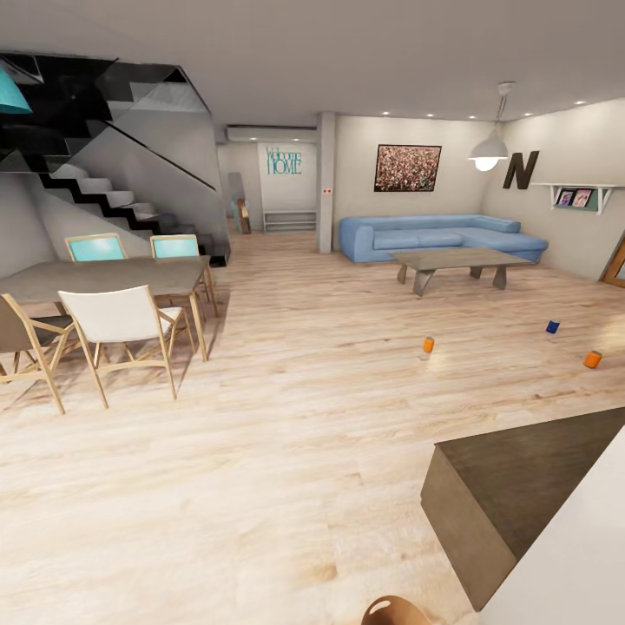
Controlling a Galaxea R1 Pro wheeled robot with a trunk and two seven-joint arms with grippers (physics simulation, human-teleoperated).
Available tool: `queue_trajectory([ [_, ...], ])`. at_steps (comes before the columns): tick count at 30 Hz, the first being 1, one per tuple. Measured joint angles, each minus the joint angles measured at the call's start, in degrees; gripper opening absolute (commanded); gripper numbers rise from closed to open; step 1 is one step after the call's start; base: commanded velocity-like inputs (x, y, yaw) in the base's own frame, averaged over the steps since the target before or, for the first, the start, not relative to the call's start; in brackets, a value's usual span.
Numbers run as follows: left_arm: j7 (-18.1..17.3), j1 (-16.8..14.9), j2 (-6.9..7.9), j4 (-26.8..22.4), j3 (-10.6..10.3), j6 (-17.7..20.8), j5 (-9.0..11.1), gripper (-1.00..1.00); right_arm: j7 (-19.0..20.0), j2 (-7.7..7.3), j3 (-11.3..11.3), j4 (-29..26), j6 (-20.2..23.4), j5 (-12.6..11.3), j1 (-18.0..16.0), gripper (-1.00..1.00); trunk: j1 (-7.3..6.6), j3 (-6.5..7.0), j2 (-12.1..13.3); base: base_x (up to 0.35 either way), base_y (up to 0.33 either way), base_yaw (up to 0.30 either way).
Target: Put the three can of soda from the living room inside the tash can in the kitchen.
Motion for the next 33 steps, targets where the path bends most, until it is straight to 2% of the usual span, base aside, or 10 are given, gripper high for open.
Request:
queue_trajectory([
  [8,0.0,0.0,0.0,0.0,0.0,0.0,0.0,1.0,0.9,0.0,0.0,-0.1,-0.1,0.0,0.0,1.0,0.0,0.0,0.0,0.0,0.0,0.0],
  [12,0.0,0.0,-0.02,0.0,0.0,0.0,0.0,1.0,3.3,-0.01,-0.1,-1.3,-0.1,0.0,0.0,1.0,0.0,0.0,0.0,0.0,0.0,0.0],
  [15,0.0,0.0,-0.03,0.0,0.0,0.0,0.0,1.0,7.1,0.05,0.0,-5.0,0.3,-0.1,-0.1,1.0,0.0,0.0,0.0,0.0,0.0,0.0],
  [19,0.0,-0.1,-0.12,0.0,0.0,0.0,0.0,1.0,8.5,0.07,0.0,-12.5,3.4,-0.3,-0.2,1.0,0.0,0.0,0.0,0.0,0.0,0.0],
  [22,0.0,-0.1,-0.16,0.0,-0.1,0.0,0.0,1.0,8.9,0.08,0.0,-20.3,10.0,-0.4,0.0,1.0,0.0,0.01,0.0,0.0,0.0,0.0],
  [23,0.0,-0.1,-0.18,0.0,-0.1,0.0,0.0,1.0,9.1,0.07,-0.2,-27.4,16.3,-0.4,0.2,1.0,0.0,0.01,0.0,0.0,0.0,0.0],
  [27,0.0,-0.1,-0.27,0.0,0.0,0.0,0.0,1.0,9.3,0.03,-0.4,-49.0,31.6,-0.4,2.5,1.0,0.0,0.0,0.0,0.0,0.0,0.0],
  [28,0.0,-0.1,-0.4,0.0,0.0,0.0,0.0,1.0,9.3,0.02,-0.5,-59.1,39.2,-0.3,5.1,1.0,0.0,0.0,0.0,0.0,0.0,0.0],
  [30,0.0,-0.1,-0.73,0.0,-0.1,0.0,0.0,1.0,9.3,0.01,-0.5,-74.1,49.0,-0.2,8.4,1.0,0.0,0.01,0.0,0.0,0.0,0.0],
  [33,0.0,-0.1,-1.02,0.0,-0.1,0.0,0.0,1.0,9.2,0.0,-0.6,-82.5,55.4,0.0,10.0,1.0,0.0,0.0,0.0,0.0,0.0,0.0],
])
